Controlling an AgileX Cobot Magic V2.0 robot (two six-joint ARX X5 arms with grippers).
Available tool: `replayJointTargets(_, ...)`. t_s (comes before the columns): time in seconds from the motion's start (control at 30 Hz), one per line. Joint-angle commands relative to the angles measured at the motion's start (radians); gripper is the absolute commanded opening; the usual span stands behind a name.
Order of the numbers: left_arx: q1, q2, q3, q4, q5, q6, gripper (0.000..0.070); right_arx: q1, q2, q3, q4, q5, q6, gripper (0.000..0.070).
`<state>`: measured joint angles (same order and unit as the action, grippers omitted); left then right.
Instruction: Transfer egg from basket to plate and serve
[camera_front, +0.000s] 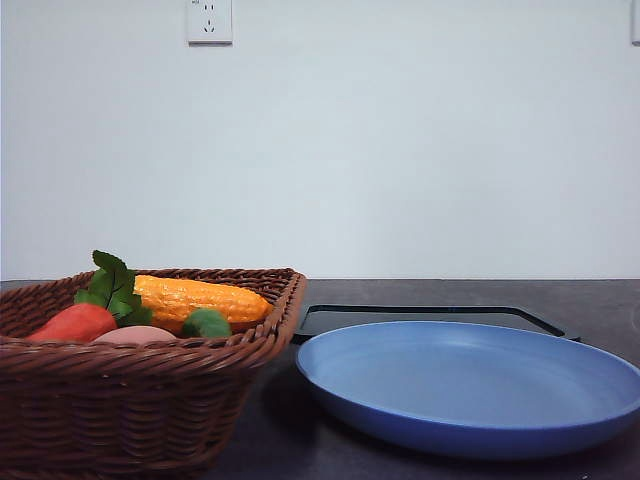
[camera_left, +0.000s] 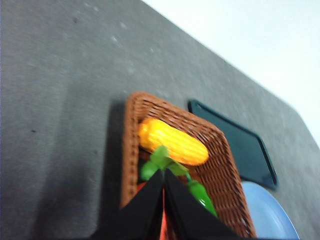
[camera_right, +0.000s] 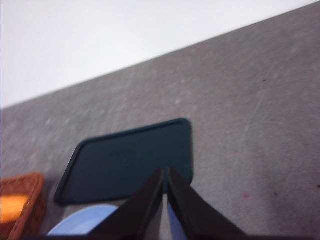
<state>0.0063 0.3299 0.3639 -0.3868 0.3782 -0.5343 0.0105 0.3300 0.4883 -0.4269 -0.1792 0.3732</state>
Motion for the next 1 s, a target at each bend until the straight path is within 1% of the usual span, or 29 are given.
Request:
replayJointTargets(0.0,0.0,0.06,0.065,-0.004,0.034,0.085,0.0,0.0,0.058,0.041,-0.017,-0.023,-0.055,0.0)
replayJointTargets(0.13,-0.002,0.191,0.196,-0.06,0.125,0.174,0.0,0.0,0.192,0.134,-0.091,-0.089,-0.118,0.0)
replayJointTargets(0.23,-0.008,0.276,0.28,-0.114,0.168,0.218,0.0,0.0,0.287,0.184,-0.16,-0.143,-0.134,0.0)
replayJointTargets(0.37,-0.027,0.371,0.357,-0.181,0.208,0.262,0.0,0.0,0.404,0.211,-0.255,-0.262,-0.177,0.0)
replayJointTargets(0.43,-0.04,0.405,0.372,-0.199,0.235,0.277,0.0,0.0,0.455,0.211,-0.293,-0.321,-0.188,0.0)
replayJointTargets(0.5,-0.055,0.432,0.373,-0.203,0.274,0.284,0.0,0.002,0.501,0.211,-0.32,-0.36,-0.202,0.0)
replayJointTargets(0.57,-0.072,0.455,0.373,-0.203,0.294,0.284,0.001,0.006,0.538,0.211,-0.324,-0.386,-0.202,0.0005)
replayJointTargets(0.6,-0.079,0.464,0.373,-0.203,0.294,0.284,0.0025,0.011,0.552,0.211,-0.323,-0.392,-0.202,0.0028)
replayJointTargets(0.67,-0.093,0.481,0.373,-0.202,0.295,0.283,0.0072,0.023,0.581,0.211,-0.323,-0.387,-0.202,0.01)
replayJointTargets(0.77,-0.109,0.495,0.373,-0.199,0.295,0.283,0.019,0.047,0.626,0.211,-0.326,-0.336,-0.201,0.0205)
replayJointTargets(0.8,-0.113,0.498,0.373,-0.198,0.295,0.283,0.0228,0.055,0.641,0.209,-0.326,-0.319,-0.201,0.0222)
replayJointTargets(0.87,-0.12,0.5,0.373,-0.197,0.295,0.283,0.0298,0.073,0.675,0.201,-0.321,-0.289,-0.201,0.0232)
replayJointTargets(0.97,-0.13,0.5,0.373,-0.197,0.295,0.283,0.0338,0.097,0.731,0.181,-0.293,-0.259,-0.202,0.0232)
